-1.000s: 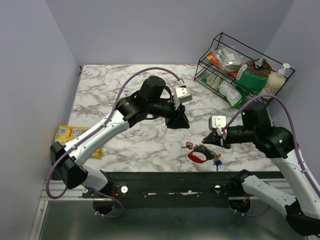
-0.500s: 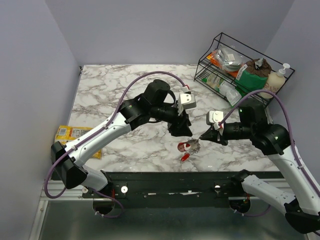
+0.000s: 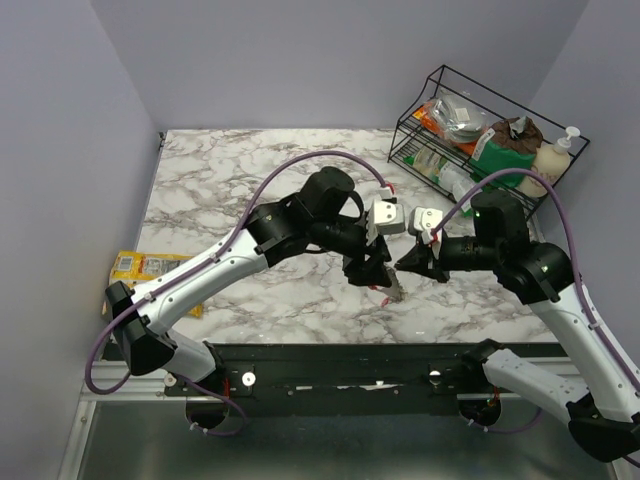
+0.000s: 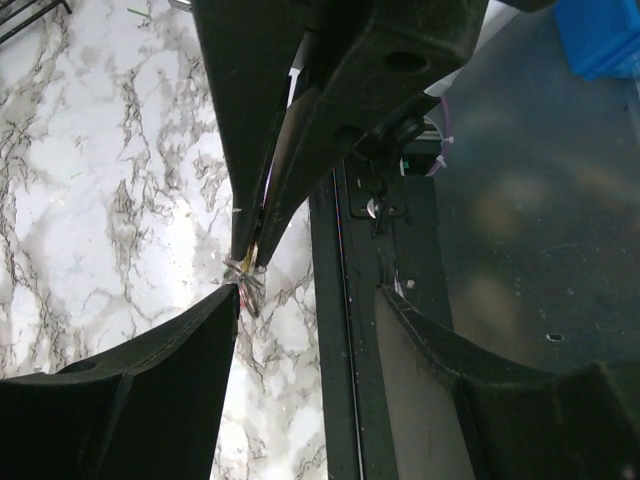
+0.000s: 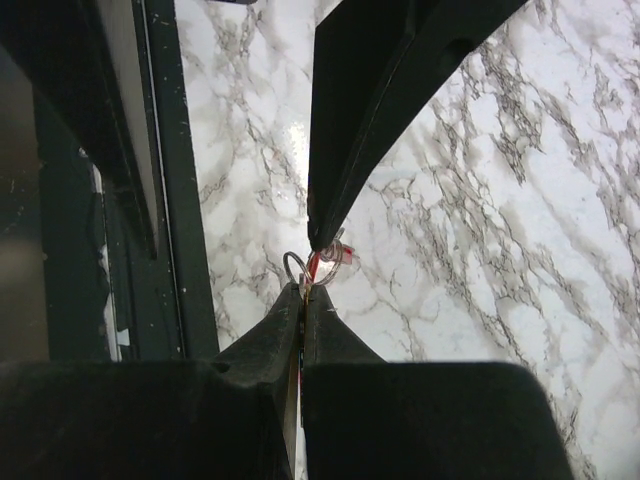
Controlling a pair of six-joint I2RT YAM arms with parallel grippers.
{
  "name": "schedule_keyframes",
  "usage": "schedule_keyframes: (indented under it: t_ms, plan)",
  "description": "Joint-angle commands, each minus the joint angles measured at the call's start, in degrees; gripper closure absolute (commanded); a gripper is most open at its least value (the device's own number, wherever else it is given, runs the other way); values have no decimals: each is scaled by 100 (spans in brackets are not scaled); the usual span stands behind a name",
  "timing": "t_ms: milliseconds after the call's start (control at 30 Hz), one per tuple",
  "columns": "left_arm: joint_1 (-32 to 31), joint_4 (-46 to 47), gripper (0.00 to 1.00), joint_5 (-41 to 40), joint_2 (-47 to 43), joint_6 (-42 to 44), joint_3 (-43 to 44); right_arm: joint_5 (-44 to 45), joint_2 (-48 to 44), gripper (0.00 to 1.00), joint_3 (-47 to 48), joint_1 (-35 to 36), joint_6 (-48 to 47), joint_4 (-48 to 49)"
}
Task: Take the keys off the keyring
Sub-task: Remove the key from the keyring.
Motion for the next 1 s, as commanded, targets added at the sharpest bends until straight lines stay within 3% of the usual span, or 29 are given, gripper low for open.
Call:
schedule_keyframes:
  t_ms: [0, 967]
  plan:
    - [-94, -87, 34, -321, 165, 79, 178, -103, -112, 99, -25, -34, 164, 254]
    - [-50, 10, 34, -727, 315, 27, 213, -648, -437, 99, 151, -86, 199, 16]
